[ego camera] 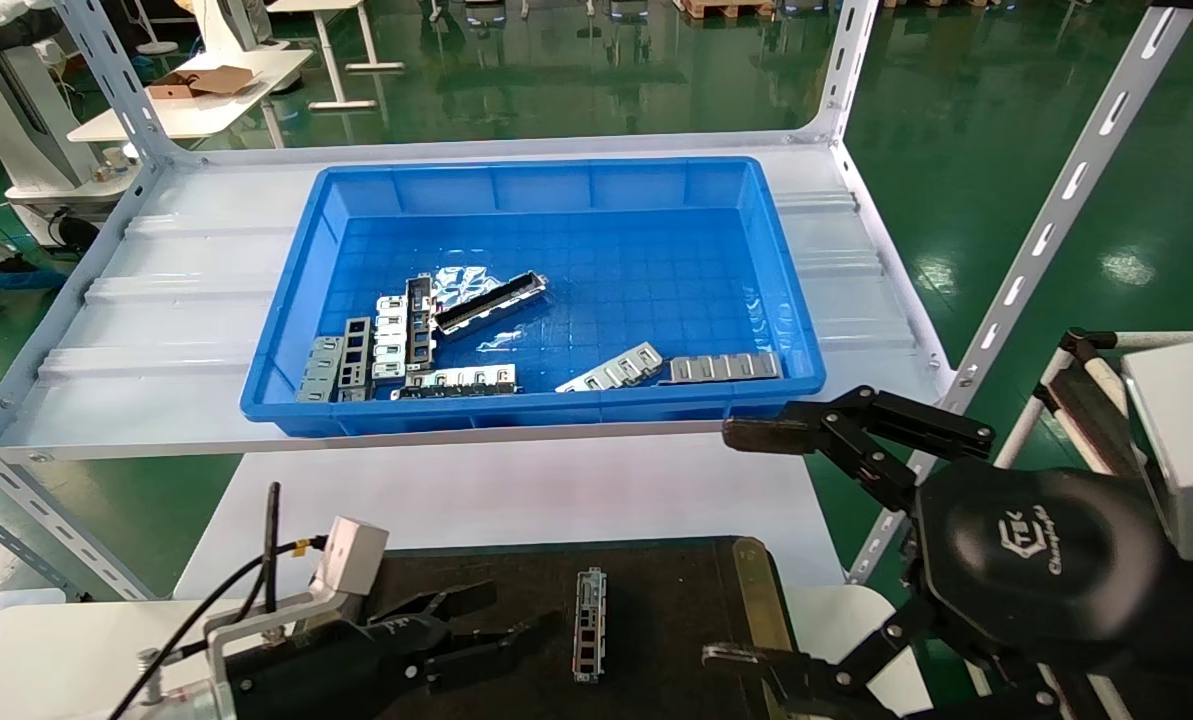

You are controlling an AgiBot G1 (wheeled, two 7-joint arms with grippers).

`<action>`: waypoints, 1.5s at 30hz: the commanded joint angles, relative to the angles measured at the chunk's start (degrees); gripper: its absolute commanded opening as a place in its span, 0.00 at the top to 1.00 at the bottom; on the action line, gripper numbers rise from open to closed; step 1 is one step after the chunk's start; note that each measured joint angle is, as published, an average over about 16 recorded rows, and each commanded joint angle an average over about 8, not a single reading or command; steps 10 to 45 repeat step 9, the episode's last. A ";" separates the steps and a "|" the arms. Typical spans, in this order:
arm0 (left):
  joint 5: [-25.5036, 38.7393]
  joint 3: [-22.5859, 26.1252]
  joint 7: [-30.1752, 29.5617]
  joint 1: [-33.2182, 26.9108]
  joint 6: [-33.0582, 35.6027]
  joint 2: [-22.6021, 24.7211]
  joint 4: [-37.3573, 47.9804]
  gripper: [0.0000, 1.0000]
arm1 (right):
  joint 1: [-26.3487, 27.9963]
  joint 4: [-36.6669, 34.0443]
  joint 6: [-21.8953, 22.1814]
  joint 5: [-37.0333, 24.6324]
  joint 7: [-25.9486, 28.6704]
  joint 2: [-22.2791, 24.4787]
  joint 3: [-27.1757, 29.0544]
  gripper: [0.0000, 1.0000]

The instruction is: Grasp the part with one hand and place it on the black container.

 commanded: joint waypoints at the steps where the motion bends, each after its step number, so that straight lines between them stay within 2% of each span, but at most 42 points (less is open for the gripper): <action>1: 1.10 0.66 -0.75 -1.16 -0.39 -1.35 -0.98 0.00 | 0.00 0.00 0.00 0.00 0.00 0.00 -0.01 0.00; 45: 2.22 1.31 -1.67 -2.32 -0.79 -2.21 -1.90 0.00 | 0.00 0.00 0.01 0.01 -0.01 0.01 -0.02 0.00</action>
